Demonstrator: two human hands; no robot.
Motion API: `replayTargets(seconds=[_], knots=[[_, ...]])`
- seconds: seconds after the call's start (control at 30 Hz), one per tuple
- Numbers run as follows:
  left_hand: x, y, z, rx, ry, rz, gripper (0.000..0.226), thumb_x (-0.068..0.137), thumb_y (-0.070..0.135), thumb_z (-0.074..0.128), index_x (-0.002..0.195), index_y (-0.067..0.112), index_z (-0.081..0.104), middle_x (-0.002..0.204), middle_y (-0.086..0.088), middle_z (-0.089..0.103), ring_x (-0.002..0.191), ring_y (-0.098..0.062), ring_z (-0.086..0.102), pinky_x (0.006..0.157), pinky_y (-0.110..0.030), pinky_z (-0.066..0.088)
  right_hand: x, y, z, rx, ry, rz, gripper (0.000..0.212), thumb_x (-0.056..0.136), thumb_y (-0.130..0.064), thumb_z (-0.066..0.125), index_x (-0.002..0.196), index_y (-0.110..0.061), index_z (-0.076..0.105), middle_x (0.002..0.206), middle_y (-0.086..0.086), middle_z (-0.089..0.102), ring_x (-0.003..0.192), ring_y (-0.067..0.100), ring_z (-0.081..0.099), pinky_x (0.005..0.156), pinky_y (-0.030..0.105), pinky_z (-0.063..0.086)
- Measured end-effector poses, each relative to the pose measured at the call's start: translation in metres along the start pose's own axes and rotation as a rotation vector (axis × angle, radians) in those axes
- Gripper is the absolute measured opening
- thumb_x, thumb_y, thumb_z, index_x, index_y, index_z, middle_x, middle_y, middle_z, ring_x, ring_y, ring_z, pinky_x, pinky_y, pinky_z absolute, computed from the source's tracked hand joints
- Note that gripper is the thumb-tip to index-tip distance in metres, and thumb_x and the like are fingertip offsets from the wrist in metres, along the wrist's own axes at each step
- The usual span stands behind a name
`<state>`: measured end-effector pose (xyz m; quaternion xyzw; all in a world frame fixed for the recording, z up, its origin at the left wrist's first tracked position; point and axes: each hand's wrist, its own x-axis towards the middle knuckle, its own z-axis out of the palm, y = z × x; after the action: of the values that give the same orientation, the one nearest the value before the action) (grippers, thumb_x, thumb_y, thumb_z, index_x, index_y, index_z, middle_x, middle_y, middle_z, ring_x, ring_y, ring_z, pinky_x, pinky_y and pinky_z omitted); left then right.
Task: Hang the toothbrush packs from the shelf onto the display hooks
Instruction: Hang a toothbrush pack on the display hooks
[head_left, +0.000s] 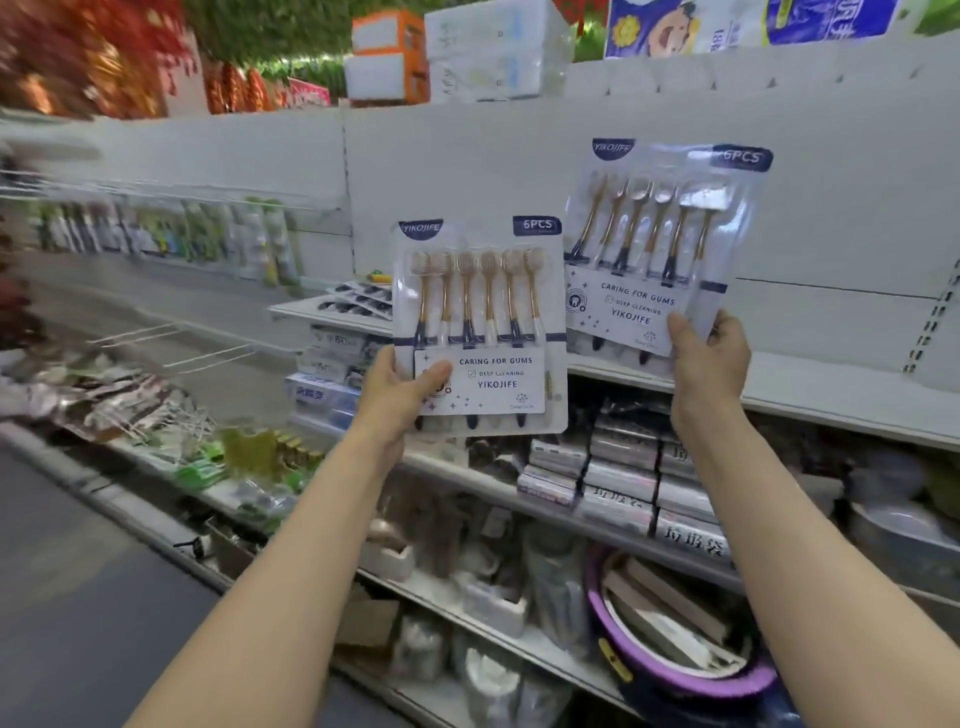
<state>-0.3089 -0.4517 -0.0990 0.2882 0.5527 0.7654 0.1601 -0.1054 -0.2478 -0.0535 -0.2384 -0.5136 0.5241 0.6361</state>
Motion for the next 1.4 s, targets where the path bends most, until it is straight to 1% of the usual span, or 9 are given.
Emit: replayTargets(seconds=[0.13, 0.27, 0.37, 0.53, 0.7, 0.83, 1.1, 1.23, 1.4], knots=[[0.002, 0.015, -0.083, 0.017, 0.042, 0.030, 0.038, 0.085, 0.006, 0.075, 0.117, 0.013, 0.055, 0.107, -0.005, 0.074, 0.094, -0.019, 0.073, 0.075, -0.033, 0.059, -0.049, 0.014, 0.066, 0.032, -0.041, -0.012, 0.016, 0.095, -0.013, 0.065, 0.102, -0.023, 0.056, 0.099, -0.008, 0.066, 0.087, 0.004, 0.065, 0.078, 0.018, 0.052], [0.015, 0.028, -0.156, 0.006, 0.077, 0.074, 0.035, 0.082, 0.003, 0.076, 0.107, 0.020, 0.060, 0.097, -0.001, 0.076, 0.090, -0.020, 0.074, 0.076, -0.035, 0.060, -0.084, 0.032, 0.133, 0.005, -0.112, -0.033, 0.016, 0.094, -0.017, 0.066, 0.106, -0.024, 0.058, 0.106, -0.003, 0.068, 0.095, 0.011, 0.067, 0.085, 0.024, 0.056], [0.027, 0.029, -0.199, 0.006, 0.149, 0.086, 0.036, 0.081, 0.002, 0.076, 0.104, 0.024, 0.061, 0.096, 0.001, 0.076, 0.087, -0.017, 0.073, 0.074, -0.034, 0.059, -0.101, 0.045, 0.180, -0.034, -0.163, -0.013, 0.021, 0.095, -0.014, 0.065, 0.114, -0.017, 0.058, 0.104, -0.006, 0.067, 0.090, 0.005, 0.065, 0.074, 0.013, 0.053], [0.061, 0.025, -0.271, -0.036, 0.244, 0.074, 0.034, 0.083, 0.004, 0.075, 0.107, 0.024, 0.060, 0.098, 0.001, 0.076, 0.087, -0.016, 0.073, 0.071, -0.033, 0.059, -0.115, 0.087, 0.277, 0.022, -0.256, 0.040, 0.027, 0.096, -0.015, 0.064, 0.122, -0.014, 0.061, 0.111, -0.002, 0.069, 0.098, 0.010, 0.068, 0.087, 0.025, 0.056], [0.120, 0.026, -0.358, 0.011, 0.330, 0.126, 0.034, 0.083, 0.004, 0.075, 0.108, 0.021, 0.060, 0.100, -0.001, 0.075, 0.091, -0.017, 0.073, 0.072, -0.031, 0.058, -0.133, 0.145, 0.403, 0.124, -0.341, 0.130, 0.032, 0.095, -0.013, 0.066, 0.123, -0.016, 0.052, 0.112, -0.002, 0.066, 0.092, 0.005, 0.066, 0.075, 0.015, 0.052], [0.193, 0.034, -0.435, 0.054, 0.376, 0.167, 0.034, 0.083, 0.005, 0.075, 0.109, 0.021, 0.059, 0.105, -0.005, 0.075, 0.094, -0.019, 0.072, 0.077, -0.033, 0.058, -0.137, 0.192, 0.515, 0.186, -0.394, 0.180, 0.037, 0.094, -0.014, 0.067, 0.122, -0.019, 0.044, 0.110, -0.003, 0.063, 0.095, 0.009, 0.064, 0.078, 0.018, 0.050], [0.332, 0.061, -0.593, 0.124, 0.482, 0.165, 0.038, 0.082, 0.010, 0.077, 0.114, 0.020, 0.060, 0.104, 0.000, 0.076, 0.100, -0.021, 0.071, 0.083, -0.036, 0.056, -0.141, 0.257, 0.752, 0.183, -0.519, 0.209, 0.043, 0.092, -0.013, 0.068, 0.129, -0.013, 0.046, 0.124, 0.008, 0.064, 0.106, 0.017, 0.065, 0.090, 0.029, 0.054], [0.372, 0.058, -0.688, 0.150, 0.510, 0.160, 0.039, 0.083, 0.010, 0.077, 0.117, 0.020, 0.059, 0.108, 0.000, 0.075, 0.102, -0.020, 0.071, 0.093, -0.046, 0.055, -0.177, 0.294, 0.852, 0.176, -0.562, 0.220, 0.037, 0.092, -0.010, 0.068, 0.122, -0.016, 0.047, 0.120, 0.007, 0.063, 0.097, 0.009, 0.065, 0.079, 0.017, 0.051], [0.423, 0.058, -0.818, 0.140, 0.506, 0.158, 0.041, 0.082, 0.008, 0.077, 0.116, 0.022, 0.059, 0.111, -0.001, 0.074, 0.104, -0.020, 0.070, 0.098, -0.050, 0.052, -0.236, 0.337, 0.968, 0.146, -0.557, 0.245, 0.041, 0.092, -0.010, 0.068, 0.128, -0.011, 0.049, 0.111, -0.001, 0.065, 0.090, 0.001, 0.064, 0.067, 0.010, 0.050]])
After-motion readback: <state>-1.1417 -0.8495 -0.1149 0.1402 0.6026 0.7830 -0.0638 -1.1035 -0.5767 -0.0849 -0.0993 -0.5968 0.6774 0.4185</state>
